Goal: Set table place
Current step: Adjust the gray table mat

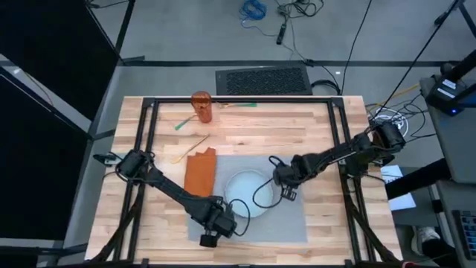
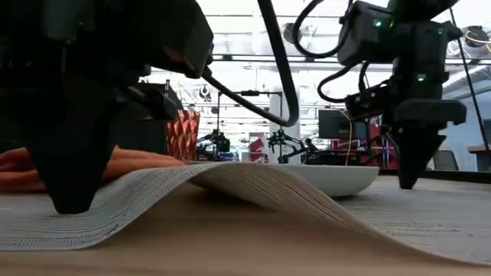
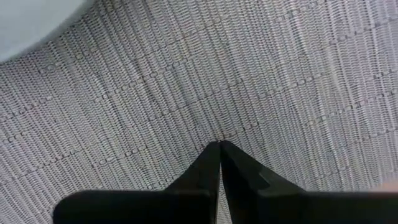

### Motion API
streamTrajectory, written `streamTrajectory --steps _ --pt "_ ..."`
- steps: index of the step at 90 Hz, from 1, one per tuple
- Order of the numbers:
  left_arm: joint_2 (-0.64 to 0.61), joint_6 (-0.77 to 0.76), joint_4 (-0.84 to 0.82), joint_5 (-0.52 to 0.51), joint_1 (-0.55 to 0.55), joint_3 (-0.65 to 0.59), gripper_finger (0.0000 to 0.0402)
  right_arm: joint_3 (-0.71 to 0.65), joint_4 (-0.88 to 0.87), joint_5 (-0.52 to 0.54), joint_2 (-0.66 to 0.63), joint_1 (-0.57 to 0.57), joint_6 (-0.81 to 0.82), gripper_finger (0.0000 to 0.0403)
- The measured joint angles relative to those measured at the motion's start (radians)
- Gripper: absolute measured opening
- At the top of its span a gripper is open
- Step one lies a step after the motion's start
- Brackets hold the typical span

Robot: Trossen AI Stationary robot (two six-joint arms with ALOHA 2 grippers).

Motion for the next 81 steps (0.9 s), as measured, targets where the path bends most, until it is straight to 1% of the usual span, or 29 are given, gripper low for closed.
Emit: streamTrajectory --steps 11,33,81 --pt "-0.004 -0.022 0.013 0.018 -0.004 -0.021 0.0000 0.000 -0.003 -0.001 0.001 -0.029 -0.027 0.0000" --pt "-0.004 -0.023 -0.006 0.016 -0.015 -0.023 0.0000 -0.001 -0.008 0.004 0.001 -0.072 -0.054 0.0000" --pt "-0.009 -0.024 -0.014 0.016 -0.017 -0.044 0.0000 -0.001 -0.027 -0.003 0.002 -0.085 -0.065 0.0000"
